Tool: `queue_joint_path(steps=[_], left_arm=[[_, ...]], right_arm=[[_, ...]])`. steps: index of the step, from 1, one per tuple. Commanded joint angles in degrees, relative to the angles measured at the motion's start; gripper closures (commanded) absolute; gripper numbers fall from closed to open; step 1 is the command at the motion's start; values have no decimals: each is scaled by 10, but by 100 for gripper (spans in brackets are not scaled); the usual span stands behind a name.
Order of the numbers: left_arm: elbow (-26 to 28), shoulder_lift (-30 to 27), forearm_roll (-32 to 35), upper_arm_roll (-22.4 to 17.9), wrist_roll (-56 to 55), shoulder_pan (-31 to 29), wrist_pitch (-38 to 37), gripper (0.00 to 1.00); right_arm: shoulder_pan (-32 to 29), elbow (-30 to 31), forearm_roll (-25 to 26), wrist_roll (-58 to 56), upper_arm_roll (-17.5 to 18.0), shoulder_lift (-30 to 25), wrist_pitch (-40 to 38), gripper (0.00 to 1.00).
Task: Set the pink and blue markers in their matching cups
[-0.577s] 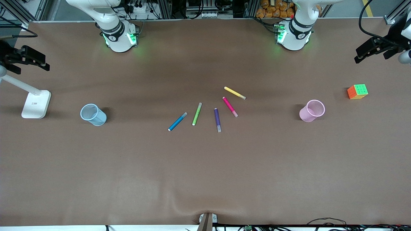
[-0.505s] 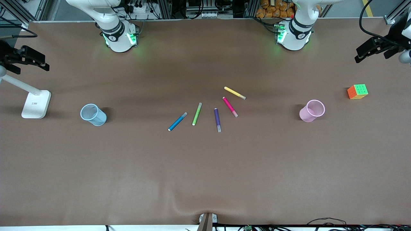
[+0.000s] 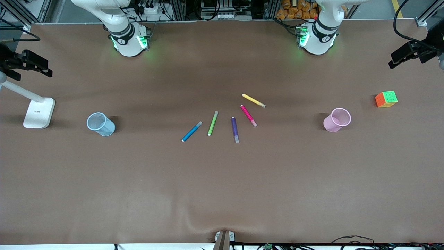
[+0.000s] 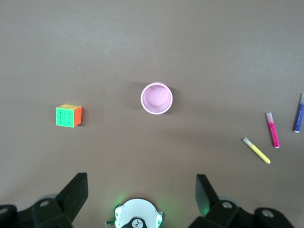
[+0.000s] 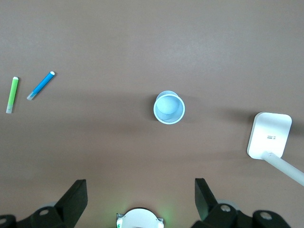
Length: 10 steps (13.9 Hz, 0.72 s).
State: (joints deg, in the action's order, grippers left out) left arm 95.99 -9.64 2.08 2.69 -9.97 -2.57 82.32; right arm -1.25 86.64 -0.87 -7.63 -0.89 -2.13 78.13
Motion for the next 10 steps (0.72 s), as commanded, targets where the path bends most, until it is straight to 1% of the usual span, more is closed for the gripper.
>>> queue_joint_path(steps=[1,5,10], left_arm=[[-19,11,6,4,-1,-5,-27,0],[-23,6,6,2,-1,-5,-27,0],[-21,11,7,2,0,-5,-25,0]], right_arm=[[-6,-4,10,-2,8,1,-3,0],[-4,-4,9,31,7,1,-5,0],[-2,-3,8,33,7,1,-7,0]])
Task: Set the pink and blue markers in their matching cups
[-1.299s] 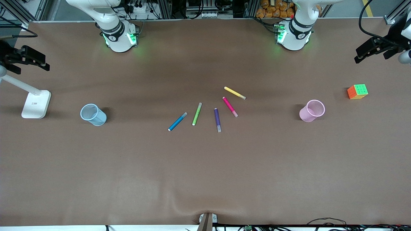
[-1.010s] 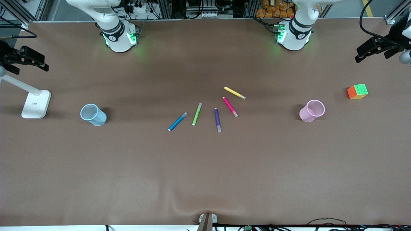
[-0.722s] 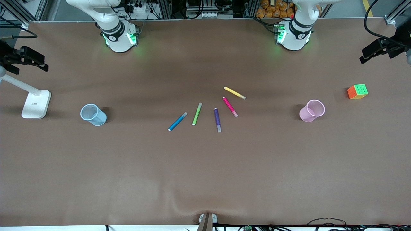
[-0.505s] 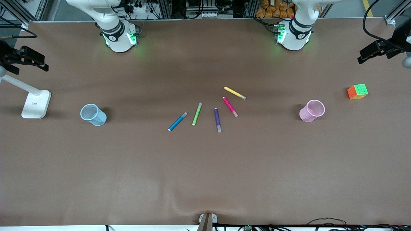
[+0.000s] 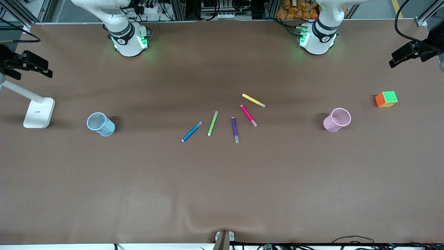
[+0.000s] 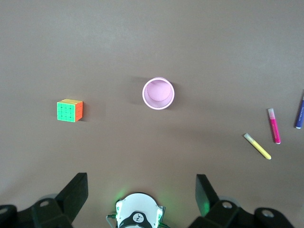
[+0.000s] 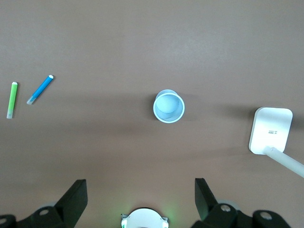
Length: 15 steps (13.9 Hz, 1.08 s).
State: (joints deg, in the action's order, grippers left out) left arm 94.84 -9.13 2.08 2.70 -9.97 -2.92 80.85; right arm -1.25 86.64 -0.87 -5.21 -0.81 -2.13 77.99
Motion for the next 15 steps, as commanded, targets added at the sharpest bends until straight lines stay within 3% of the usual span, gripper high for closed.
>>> queue_joint_path(steps=[1,15], left_arm=[[-9,7,8,3,0,-2,-10,0],[-3,7,5,4,-6,-1,-11,0]], right_arm=[[-2,-3,7,9,5,1,-6,0],[-5,-5,3,5,5,13,-13,0]])
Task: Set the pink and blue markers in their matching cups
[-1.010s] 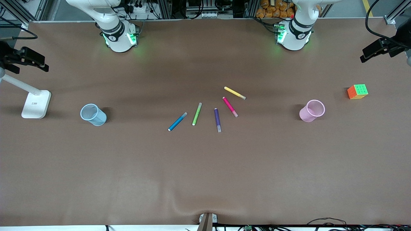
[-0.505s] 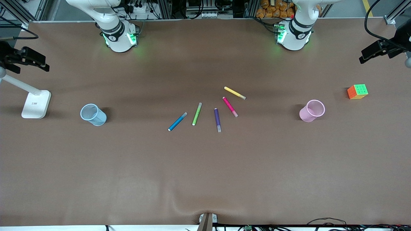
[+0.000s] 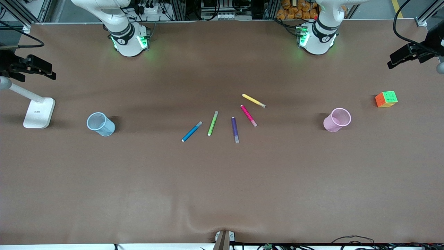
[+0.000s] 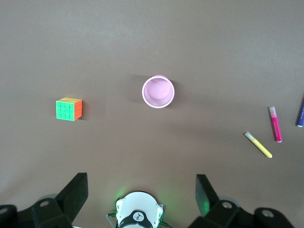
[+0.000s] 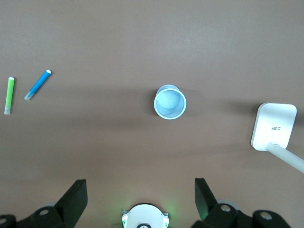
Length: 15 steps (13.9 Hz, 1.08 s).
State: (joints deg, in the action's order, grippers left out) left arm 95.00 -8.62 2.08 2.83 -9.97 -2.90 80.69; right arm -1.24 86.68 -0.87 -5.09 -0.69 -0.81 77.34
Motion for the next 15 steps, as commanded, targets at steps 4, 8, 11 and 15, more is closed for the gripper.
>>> queue_joint_path(steps=[4,8,11,15], left_arm=[[5,5,-1,8,-23,4,-10,0],[5,26,-1,46,-56,5,-10,0],[5,42,-1,70,-75,5,-10,0],[5,57,-8,110,-122,5,-9,0]], right_arm=[[-7,-6,3,3,2,4,-7,0],[-7,-6,3,3,2,5,-8,0],[-6,-6,3,2,2,12,-10,0],[-2,-6,1,2,-8,13,-11,0]])
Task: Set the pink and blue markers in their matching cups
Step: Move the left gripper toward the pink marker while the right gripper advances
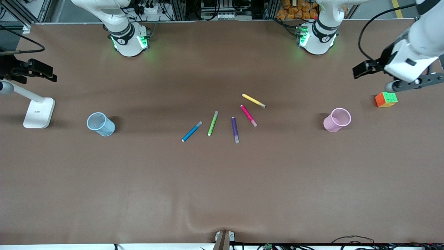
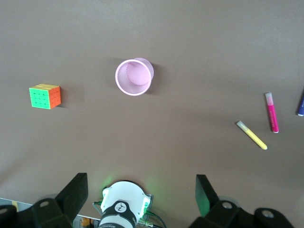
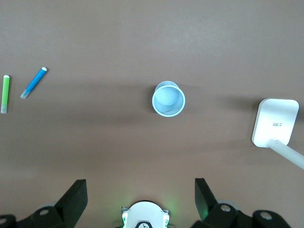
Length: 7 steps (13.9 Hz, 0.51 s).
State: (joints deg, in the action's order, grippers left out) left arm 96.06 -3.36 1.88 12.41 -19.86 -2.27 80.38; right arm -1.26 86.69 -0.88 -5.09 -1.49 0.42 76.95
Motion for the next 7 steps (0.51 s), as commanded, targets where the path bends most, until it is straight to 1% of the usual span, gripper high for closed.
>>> queue_joint_path(steps=[1,4,6,7], left_arm=[[-5,6,-6,21,-33,-1,-5,0],[0,8,-12,39,-62,-1,1,0],[0,13,-13,48,-67,-1,2,0],[2,14,-13,50,-68,0,6,0]], right_arm=[[-1,-6,1,2,0,1,-8,0],[-1,-8,1,3,0,5,-8,0],[1,-15,2,4,1,27,-9,0],[1,-17,2,3,1,27,-10,0]])
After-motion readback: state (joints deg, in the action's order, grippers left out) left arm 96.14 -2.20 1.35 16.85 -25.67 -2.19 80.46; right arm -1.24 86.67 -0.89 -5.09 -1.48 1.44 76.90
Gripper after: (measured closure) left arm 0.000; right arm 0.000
